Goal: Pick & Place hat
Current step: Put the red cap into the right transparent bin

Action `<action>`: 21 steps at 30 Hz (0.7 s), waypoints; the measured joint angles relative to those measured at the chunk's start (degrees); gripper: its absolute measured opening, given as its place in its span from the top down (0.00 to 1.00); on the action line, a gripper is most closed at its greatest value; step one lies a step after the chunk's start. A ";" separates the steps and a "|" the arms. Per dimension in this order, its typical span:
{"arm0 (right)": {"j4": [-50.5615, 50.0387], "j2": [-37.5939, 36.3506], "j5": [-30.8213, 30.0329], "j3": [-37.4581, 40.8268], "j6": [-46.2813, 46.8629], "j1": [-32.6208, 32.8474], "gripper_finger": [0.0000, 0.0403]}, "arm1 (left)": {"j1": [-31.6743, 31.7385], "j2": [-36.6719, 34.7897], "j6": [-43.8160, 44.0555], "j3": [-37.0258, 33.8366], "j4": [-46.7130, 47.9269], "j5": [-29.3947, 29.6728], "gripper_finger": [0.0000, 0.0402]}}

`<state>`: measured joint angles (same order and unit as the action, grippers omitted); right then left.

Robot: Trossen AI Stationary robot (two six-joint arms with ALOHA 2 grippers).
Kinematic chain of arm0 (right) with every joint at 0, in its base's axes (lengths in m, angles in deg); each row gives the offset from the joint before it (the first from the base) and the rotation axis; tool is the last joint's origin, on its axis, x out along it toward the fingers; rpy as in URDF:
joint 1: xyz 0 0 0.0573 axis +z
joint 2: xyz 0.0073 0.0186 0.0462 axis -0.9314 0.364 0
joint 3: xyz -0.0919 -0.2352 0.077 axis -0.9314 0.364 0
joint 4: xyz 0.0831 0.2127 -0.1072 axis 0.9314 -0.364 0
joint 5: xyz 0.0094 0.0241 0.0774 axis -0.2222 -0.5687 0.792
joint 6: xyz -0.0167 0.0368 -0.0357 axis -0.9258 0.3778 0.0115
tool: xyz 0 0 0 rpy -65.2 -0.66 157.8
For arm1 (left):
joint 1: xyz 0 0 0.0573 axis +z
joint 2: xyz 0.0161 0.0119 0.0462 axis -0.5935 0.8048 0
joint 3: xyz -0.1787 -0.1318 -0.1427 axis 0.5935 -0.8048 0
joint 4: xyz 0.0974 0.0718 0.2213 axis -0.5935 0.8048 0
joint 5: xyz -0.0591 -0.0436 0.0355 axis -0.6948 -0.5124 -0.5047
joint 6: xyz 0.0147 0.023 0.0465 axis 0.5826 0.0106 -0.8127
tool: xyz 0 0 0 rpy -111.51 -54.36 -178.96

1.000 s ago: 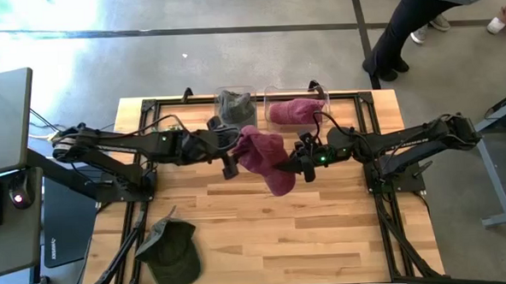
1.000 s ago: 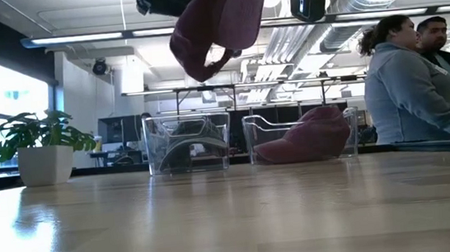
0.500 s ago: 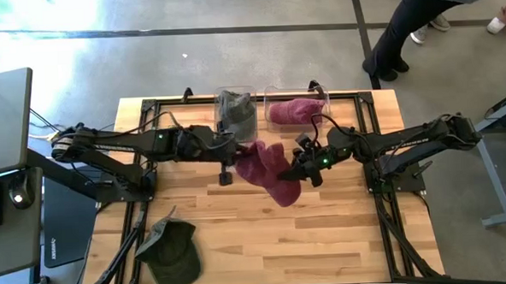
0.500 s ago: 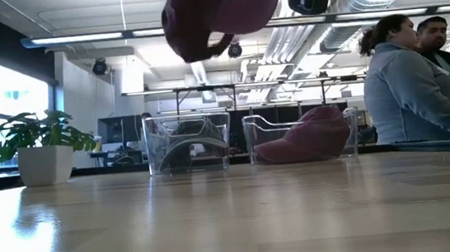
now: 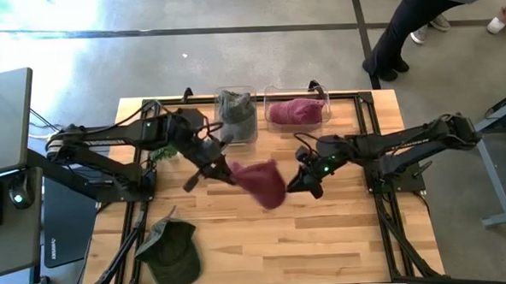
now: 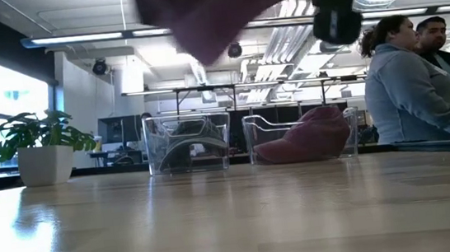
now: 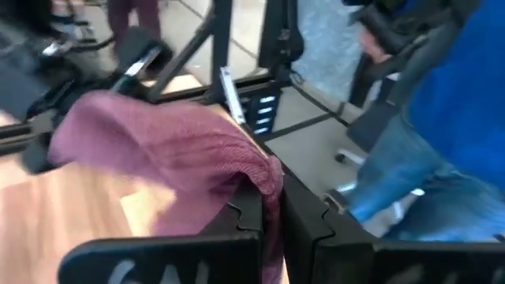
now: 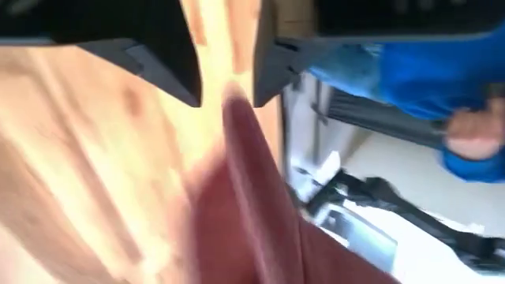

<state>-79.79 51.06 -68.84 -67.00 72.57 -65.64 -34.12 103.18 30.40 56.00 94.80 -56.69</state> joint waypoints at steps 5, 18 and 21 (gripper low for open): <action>-9.02 -0.04 1.33 -0.01 -1.04 -3.09 0.58 | 3.31 1.75 -0.08 0.00 2.14 -1.42 0.97; -16.31 0.02 -7.17 0.01 4.02 4.24 0.61 | 2.51 11.47 -9.73 1.43 3.68 28.84 0.98; -16.23 0.02 -10.16 0.01 4.04 6.23 0.63 | 0.18 14.45 -15.20 1.25 4.73 37.37 0.98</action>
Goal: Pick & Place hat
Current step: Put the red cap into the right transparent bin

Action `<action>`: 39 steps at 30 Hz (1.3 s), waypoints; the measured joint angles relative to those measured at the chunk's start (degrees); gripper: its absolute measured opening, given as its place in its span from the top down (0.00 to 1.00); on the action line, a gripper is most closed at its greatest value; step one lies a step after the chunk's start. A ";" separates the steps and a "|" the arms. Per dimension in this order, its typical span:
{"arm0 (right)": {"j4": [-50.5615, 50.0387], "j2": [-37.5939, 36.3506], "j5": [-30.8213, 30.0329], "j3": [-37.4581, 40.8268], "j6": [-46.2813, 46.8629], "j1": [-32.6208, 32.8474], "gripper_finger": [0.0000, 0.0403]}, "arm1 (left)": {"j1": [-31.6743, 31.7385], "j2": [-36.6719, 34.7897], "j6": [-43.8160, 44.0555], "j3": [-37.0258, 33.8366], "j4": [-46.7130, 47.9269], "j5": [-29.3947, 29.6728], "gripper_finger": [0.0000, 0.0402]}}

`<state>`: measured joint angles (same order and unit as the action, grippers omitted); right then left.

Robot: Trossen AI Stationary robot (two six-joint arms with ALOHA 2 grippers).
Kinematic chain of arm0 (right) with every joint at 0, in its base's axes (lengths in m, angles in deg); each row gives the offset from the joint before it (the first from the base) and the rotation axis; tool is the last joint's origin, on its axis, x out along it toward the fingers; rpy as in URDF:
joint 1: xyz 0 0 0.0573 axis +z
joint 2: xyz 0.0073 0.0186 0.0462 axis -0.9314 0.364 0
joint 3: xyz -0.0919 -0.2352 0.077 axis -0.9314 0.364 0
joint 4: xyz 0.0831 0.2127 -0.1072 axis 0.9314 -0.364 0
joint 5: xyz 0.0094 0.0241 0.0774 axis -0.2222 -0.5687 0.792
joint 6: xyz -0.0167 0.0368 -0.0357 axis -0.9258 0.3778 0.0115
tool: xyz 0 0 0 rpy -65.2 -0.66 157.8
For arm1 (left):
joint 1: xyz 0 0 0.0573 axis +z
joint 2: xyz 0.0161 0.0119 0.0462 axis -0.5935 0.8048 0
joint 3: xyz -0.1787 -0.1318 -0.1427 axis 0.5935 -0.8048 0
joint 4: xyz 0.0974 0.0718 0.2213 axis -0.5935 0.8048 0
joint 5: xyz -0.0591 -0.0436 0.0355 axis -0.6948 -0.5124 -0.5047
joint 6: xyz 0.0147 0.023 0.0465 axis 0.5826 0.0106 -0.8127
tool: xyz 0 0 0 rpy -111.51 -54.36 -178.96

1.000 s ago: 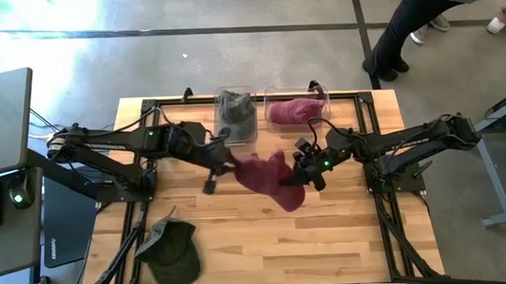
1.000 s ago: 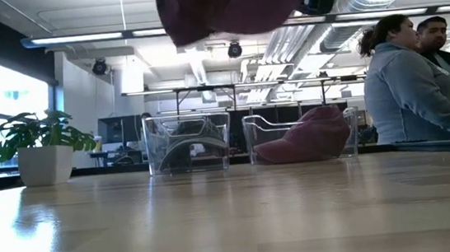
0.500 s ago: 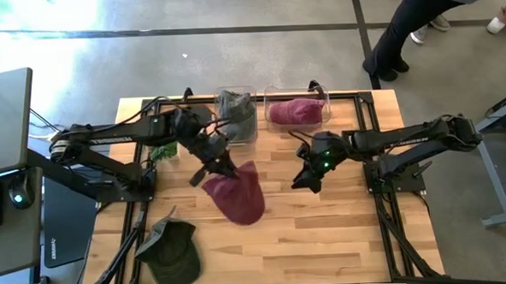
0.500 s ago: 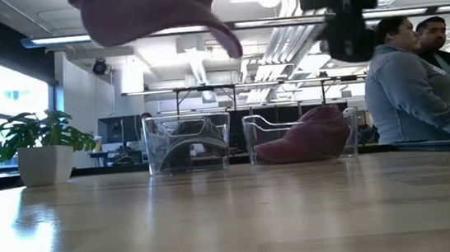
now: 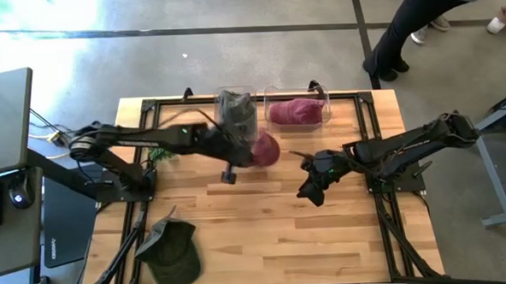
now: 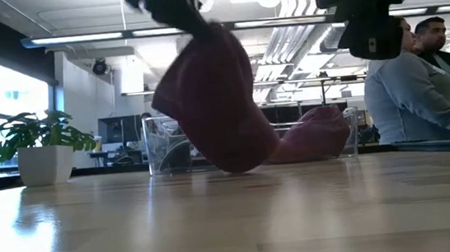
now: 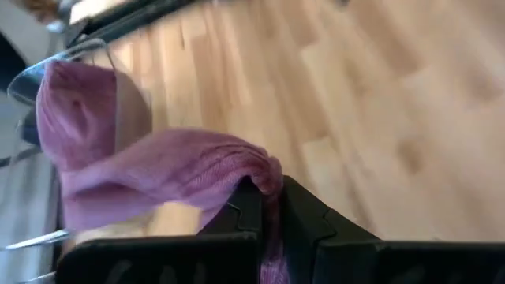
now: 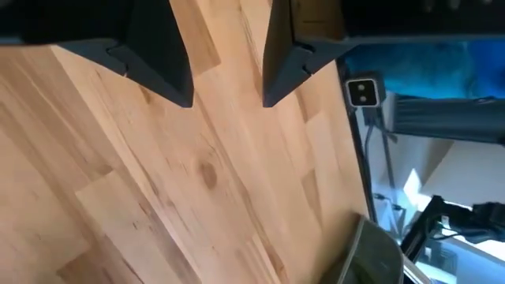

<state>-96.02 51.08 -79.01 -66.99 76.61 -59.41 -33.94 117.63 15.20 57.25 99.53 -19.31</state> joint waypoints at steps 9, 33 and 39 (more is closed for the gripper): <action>-0.16 0.00 -1.13 0.00 -3.34 5.06 0.64 | -10.94 10.67 0.59 0.11 -7.85 3.78 0.97; 13.64 1.23 -3.55 6.58 -11.37 11.77 0.69 | -20.69 20.51 71.37 13.56 5.47 -10.87 0.58; 28.43 9.52 -3.93 6.94 -10.34 11.16 0.89 | -25.11 18.70 92.45 8.83 8.28 -5.36 0.67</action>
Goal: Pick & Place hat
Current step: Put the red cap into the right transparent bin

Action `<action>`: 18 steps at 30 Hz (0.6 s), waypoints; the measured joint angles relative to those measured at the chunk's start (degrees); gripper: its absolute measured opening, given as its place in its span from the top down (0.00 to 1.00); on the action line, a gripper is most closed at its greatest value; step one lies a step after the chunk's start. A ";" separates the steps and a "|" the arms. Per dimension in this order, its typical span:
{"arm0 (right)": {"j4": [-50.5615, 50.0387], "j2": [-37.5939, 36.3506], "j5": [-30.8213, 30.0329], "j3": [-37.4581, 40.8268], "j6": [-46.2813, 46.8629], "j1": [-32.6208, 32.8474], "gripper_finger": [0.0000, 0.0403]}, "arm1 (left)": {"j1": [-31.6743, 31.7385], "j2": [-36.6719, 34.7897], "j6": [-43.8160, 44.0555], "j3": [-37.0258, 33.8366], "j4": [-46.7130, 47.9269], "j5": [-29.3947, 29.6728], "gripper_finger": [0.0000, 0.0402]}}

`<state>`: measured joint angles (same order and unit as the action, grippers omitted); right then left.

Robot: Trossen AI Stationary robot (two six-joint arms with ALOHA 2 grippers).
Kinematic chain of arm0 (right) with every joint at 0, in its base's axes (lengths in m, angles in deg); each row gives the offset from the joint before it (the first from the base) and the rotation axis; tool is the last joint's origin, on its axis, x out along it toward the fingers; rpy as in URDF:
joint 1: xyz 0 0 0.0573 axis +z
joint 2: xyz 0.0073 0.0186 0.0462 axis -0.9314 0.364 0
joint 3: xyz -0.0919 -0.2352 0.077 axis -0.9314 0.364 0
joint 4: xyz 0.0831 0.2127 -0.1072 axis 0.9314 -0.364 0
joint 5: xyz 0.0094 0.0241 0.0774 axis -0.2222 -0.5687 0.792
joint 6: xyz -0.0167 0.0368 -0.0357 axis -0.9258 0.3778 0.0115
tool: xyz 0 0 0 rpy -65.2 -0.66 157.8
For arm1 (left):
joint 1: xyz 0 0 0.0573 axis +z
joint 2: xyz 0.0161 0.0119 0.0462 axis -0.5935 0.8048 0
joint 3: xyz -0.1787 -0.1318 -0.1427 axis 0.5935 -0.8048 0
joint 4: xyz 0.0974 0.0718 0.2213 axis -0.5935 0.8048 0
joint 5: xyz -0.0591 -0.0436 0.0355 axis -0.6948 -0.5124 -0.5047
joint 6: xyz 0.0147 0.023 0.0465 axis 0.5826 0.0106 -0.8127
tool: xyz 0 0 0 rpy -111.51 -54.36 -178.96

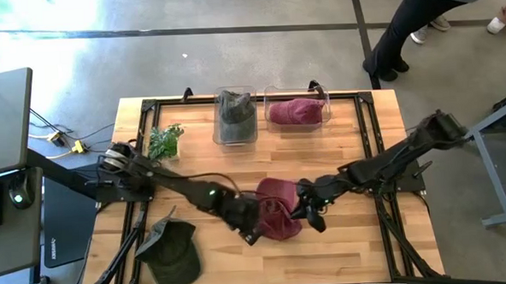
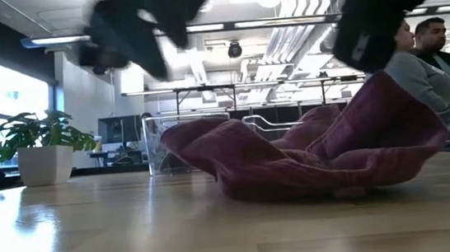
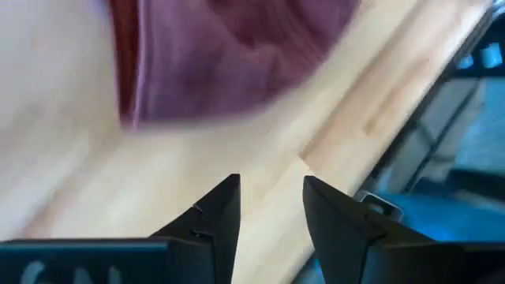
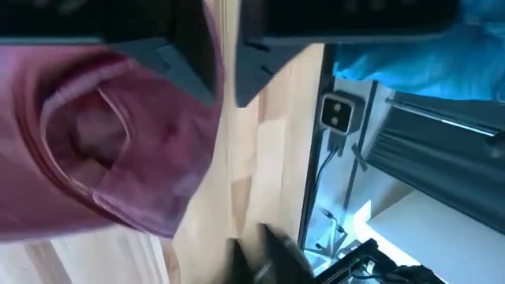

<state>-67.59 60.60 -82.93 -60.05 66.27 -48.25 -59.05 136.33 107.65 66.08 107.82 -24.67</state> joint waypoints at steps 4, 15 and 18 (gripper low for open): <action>0.81 7.35 1.04 -4.40 -2.88 -1.21 0.98 | -3.43 -1.39 14.02 -4.45 -7.51 0.54 0.67; -0.09 21.24 -0.27 -9.43 -2.81 -3.08 0.99 | -10.56 -0.75 44.89 -19.34 -30.15 35.03 0.67; -0.69 22.28 -0.45 -9.34 -2.97 -3.37 0.99 | -10.37 0.96 47.54 -22.61 -37.36 40.45 0.67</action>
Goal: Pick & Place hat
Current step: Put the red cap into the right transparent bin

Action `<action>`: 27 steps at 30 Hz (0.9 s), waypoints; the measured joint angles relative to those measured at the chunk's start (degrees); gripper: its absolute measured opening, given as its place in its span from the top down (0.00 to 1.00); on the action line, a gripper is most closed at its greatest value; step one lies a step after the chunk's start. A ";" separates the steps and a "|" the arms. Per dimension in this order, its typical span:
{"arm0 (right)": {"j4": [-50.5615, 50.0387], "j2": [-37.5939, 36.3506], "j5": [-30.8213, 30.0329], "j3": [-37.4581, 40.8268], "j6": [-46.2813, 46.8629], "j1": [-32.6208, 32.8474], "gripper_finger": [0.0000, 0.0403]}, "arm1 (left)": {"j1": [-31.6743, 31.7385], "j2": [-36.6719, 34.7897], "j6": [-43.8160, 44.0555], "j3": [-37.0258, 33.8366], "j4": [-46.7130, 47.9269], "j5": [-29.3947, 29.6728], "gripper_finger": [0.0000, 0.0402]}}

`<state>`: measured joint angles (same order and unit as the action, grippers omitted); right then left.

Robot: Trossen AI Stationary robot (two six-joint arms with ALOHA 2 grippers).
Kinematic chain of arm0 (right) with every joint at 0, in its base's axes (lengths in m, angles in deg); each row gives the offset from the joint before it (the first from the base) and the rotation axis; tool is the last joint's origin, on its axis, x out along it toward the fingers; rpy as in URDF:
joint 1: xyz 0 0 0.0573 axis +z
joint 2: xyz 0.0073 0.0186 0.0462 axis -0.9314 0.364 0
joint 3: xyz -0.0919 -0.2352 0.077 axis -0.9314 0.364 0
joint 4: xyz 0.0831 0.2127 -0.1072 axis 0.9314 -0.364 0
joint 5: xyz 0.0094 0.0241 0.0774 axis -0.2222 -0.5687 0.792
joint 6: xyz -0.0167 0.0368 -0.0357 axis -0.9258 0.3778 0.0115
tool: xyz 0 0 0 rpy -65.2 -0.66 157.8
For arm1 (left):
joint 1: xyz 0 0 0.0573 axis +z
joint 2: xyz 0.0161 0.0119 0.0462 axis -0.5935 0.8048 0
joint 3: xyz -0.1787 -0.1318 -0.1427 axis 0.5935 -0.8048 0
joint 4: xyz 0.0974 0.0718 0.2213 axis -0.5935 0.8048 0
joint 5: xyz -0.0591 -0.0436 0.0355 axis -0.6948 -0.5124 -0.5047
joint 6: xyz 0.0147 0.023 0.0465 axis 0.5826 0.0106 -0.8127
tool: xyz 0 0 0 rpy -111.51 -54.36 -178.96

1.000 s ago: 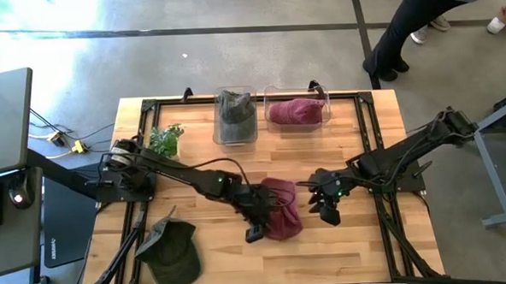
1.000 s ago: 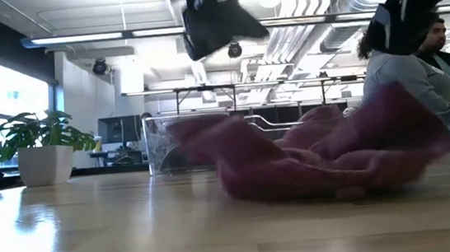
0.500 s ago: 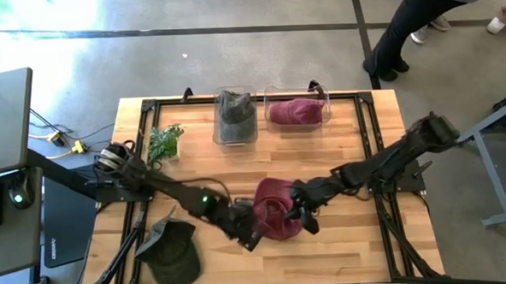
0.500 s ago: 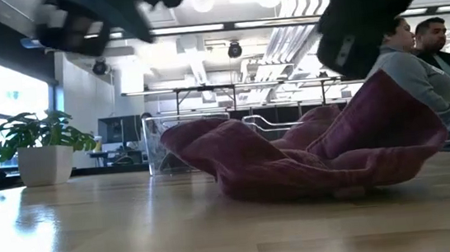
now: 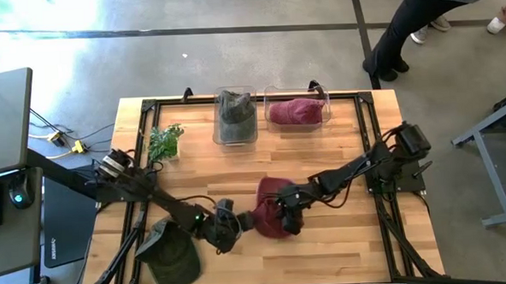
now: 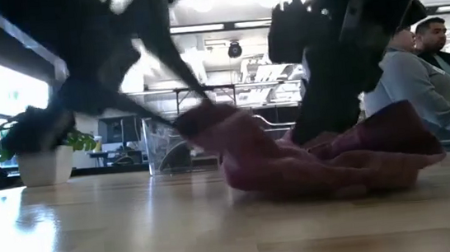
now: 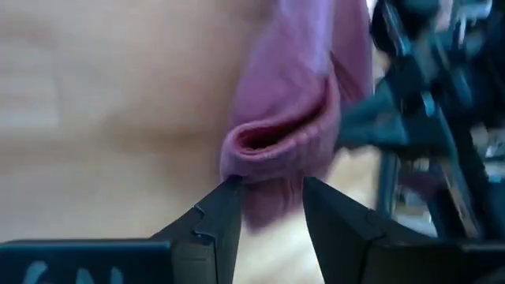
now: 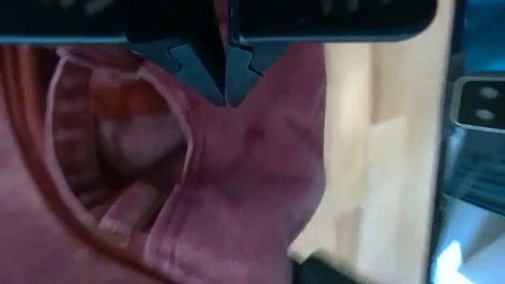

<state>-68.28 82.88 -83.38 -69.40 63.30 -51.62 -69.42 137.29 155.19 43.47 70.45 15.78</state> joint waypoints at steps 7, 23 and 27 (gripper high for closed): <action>-2.83 0.35 -1.59 0.02 0.01 -0.15 0.99 | 2.38 1.64 -8.94 -0.75 -11.36 0.78 0.67; -14.49 -0.39 -6.27 -0.01 2.25 -0.58 1.00 | 9.89 -0.89 -28.51 15.26 16.34 -11.08 0.99; -14.57 -2.05 -6.81 0.04 2.59 -0.57 1.00 | 9.43 -1.08 -31.08 24.49 34.76 -13.06 0.96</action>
<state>-82.86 80.82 -90.19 -69.35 65.89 -52.19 -59.99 136.21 124.11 67.97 105.21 2.72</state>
